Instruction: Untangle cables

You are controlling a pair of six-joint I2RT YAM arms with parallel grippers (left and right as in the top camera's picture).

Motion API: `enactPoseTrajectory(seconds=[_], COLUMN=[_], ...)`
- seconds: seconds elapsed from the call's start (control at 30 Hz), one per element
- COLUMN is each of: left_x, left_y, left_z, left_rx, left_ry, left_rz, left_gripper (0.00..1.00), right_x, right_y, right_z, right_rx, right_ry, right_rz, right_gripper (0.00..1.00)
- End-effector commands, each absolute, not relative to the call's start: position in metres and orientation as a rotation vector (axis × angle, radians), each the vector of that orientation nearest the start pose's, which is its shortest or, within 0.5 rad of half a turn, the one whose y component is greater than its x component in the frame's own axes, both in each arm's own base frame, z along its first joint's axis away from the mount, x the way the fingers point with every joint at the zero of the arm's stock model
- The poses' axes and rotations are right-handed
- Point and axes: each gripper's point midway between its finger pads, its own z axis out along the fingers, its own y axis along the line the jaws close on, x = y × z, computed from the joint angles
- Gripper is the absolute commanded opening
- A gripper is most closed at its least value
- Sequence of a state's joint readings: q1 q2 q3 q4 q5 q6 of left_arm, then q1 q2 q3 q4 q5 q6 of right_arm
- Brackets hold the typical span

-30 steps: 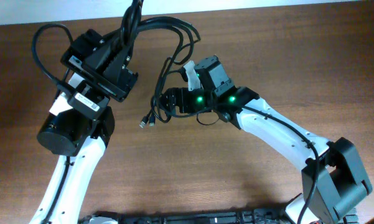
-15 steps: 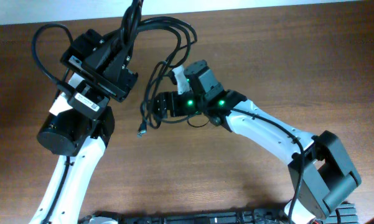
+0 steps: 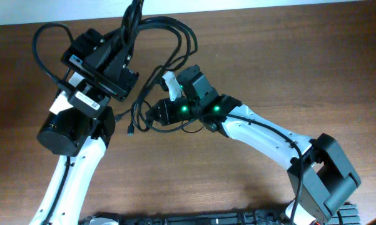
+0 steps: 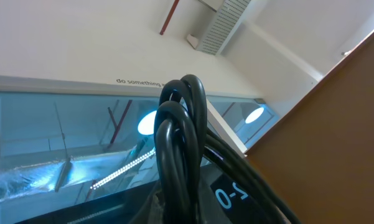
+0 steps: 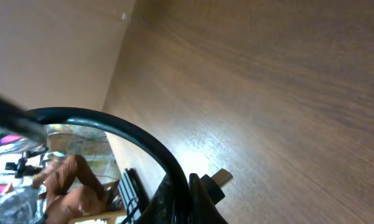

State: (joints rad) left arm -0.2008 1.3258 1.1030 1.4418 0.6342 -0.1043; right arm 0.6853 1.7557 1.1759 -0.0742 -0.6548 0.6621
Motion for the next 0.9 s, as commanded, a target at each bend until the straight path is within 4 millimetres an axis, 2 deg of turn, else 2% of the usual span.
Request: enactPoseTrajectory(seconds=[0.0,0.13,0.23,0.43,0.53,0.7,0.77,0.87], left_x=[0.245,0.262,0.286,0.358,0.384,0.412,0.421,0.432], left_y=[-0.148,-0.139,-0.135,-0.124,-0.114,-0.097,-0.090,-0.084], left_z=[0.589,0.585,0.576,0.531,0.508,0.477,0.465,0.436], left_rx=[0.619,0.613,0.611,0.632,0.607,0.575,0.558,0.549], left_ry=[0.269,0.336,0.438,0.732,0.873,1.042,1.109,1.246], left_rz=[-0.365,-0.342,-0.319,-0.126,-0.055,0.065,0.101,0.105], left_gripper=[0.00,0.00,0.00,0.00,0.00,0.00,0.00,0.00], right_x=[0.290,0.289,0.295,0.307,0.312,0.316,0.316,0.319], right_y=[0.385,0.380,0.369,0.320,0.293,0.241,0.226,0.204], right_z=[0.162,0.167,0.166,0.138,0.124,0.100,0.096,0.094], right_rx=[-0.485,-0.519,-0.488,-0.346,-0.268,-0.109,-0.082,-0.036], right_ry=[2.443,2.427,2.450,2.621,2.703,2.847,2.874,2.892], right_rz=[1.462,1.519,1.529,1.382,1.281,1.095,1.073,1.050], right_gripper=[0.04,0.04,0.04,0.04,0.04,0.04,0.04,0.04])
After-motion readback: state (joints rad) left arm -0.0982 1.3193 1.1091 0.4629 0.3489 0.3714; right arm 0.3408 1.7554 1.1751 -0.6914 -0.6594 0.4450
